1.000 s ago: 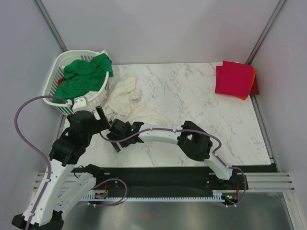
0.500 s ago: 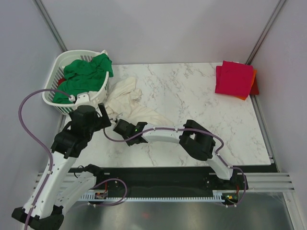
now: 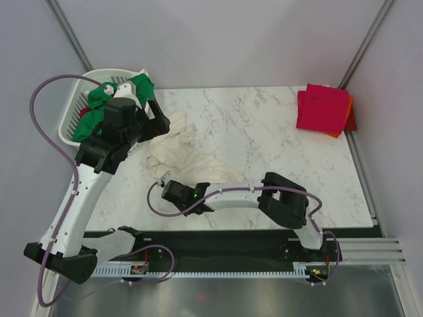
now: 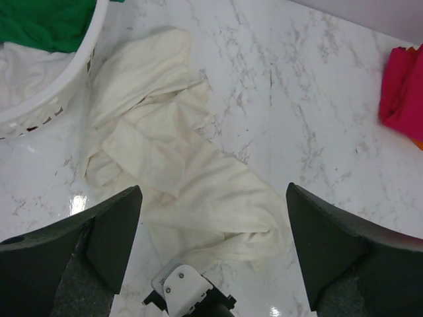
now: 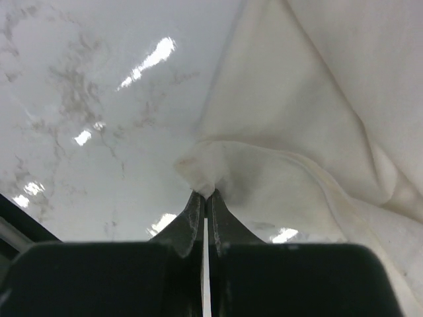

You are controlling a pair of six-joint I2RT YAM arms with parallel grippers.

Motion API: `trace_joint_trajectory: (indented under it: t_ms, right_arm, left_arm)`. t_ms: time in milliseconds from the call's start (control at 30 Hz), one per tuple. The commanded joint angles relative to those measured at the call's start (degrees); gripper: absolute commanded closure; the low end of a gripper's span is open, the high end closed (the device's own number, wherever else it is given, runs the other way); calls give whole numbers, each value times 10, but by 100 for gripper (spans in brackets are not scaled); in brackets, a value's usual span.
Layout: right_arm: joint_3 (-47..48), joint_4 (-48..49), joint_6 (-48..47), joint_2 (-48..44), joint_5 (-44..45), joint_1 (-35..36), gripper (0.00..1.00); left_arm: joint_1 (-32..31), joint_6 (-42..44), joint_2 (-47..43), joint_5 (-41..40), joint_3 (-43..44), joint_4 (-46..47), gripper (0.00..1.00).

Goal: Fold and stack the t-shirts
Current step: Flatten the tshirt out

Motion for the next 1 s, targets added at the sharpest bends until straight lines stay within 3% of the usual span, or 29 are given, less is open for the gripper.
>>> trace_joint_trajectory:
  t_ms: [0,167,300,500,733,867,967]
  right_arm:
    - [-74,-51,6,-53,-9,-1,100]
    - [-186,-115,51,-245,56,-37,100]
    - [-279,-130,71,-349,32,-124,100]
    - [-319,-129,91,-344,14,-154,100]
    - [-340,-113,99,-342,17,-156,100]
    - [-362,-111,106,-370,19,-180,100]
    - [-377,-107,97,-395,10,-204,100]
  left_arm:
    - [2,1,14,37,39,19,2]
    - [2,3,5,39,-2,18,2]
    - [1,-21,7,58,-69,37,7]
    - [-50,-38,63,75,-136,93,13]
    - [-138,-21,194,4,-106,104,25]
    - [-151,-49,239,2,-103,104,27]
    - [-165,-64,253,-13,-108,102,23]
